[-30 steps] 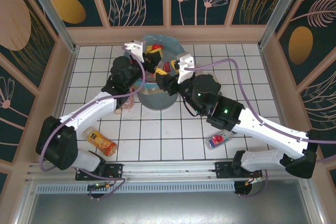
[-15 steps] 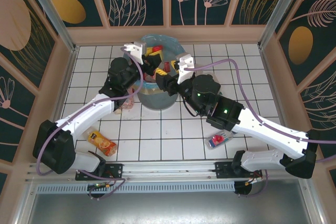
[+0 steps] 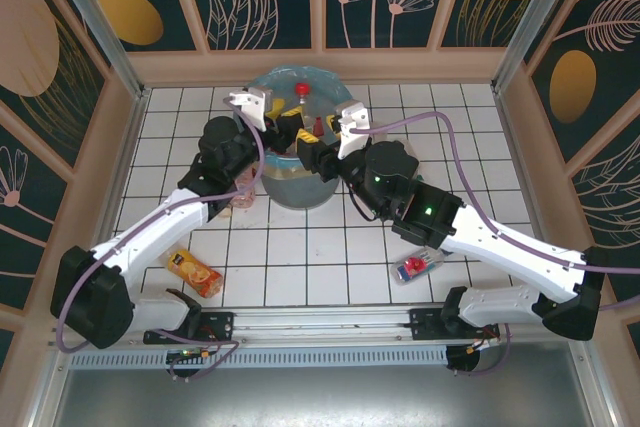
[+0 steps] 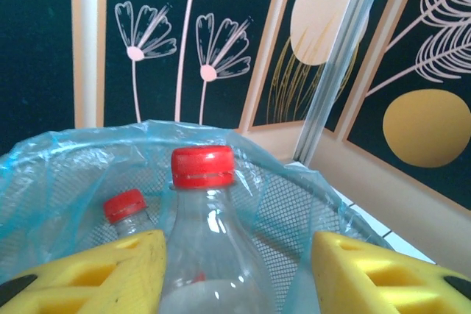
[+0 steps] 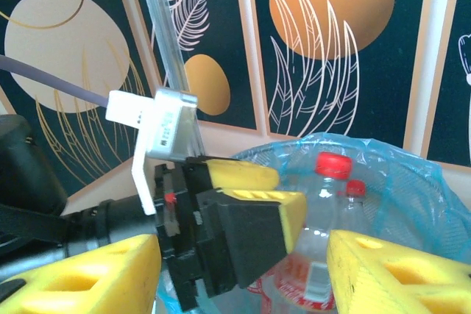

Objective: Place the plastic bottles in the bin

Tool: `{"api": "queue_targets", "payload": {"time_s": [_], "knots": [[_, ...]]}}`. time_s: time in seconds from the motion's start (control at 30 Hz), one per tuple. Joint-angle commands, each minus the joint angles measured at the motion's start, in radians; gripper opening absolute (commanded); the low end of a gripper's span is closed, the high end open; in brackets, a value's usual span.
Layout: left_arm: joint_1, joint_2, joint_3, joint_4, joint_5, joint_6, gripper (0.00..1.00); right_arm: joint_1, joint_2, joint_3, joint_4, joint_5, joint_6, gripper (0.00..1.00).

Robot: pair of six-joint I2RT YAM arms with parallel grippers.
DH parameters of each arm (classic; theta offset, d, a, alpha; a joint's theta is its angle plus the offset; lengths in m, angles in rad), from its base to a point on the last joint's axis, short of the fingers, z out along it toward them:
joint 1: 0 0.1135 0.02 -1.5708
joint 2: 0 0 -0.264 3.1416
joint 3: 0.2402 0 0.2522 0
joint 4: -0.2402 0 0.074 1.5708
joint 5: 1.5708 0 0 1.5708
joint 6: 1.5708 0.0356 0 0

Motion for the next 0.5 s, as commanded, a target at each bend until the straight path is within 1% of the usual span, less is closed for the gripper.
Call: {"api": "queue_targets", "payload": {"time_s": [0.0, 0.1, 0.17, 0.23, 0.4, 0.47], "knots": [[-0.005, -0.053, 0.054, -0.045, -0.045, 0.023, 0.54, -0.008, 0.005, -0.009, 0.031, -0.005, -0.002, 0.62], [-0.005, -0.054, 0.106, -0.085, -0.088, 0.02, 0.52, -0.012, 0.008, -0.009, 0.031, -0.011, -0.003, 0.62], [-0.005, -0.021, 0.18, -0.147, -0.118, 0.007, 0.48, -0.014, 0.013, -0.006, 0.031, -0.014, -0.004, 0.62], [-0.005, 0.031, 0.262, -0.228, -0.125, -0.019, 0.47, -0.015, 0.012, -0.002, 0.028, -0.014, -0.004, 0.62], [-0.005, 0.168, 0.408, -0.331, -0.069, -0.095, 0.48, -0.044, 0.019, 0.02, -0.027, -0.002, 0.029, 0.62], [-0.005, 0.237, 0.495, -0.402, -0.049, -0.115, 0.47, -0.105, 0.046, 0.08, -0.119, -0.022, 0.092, 0.61]]}}
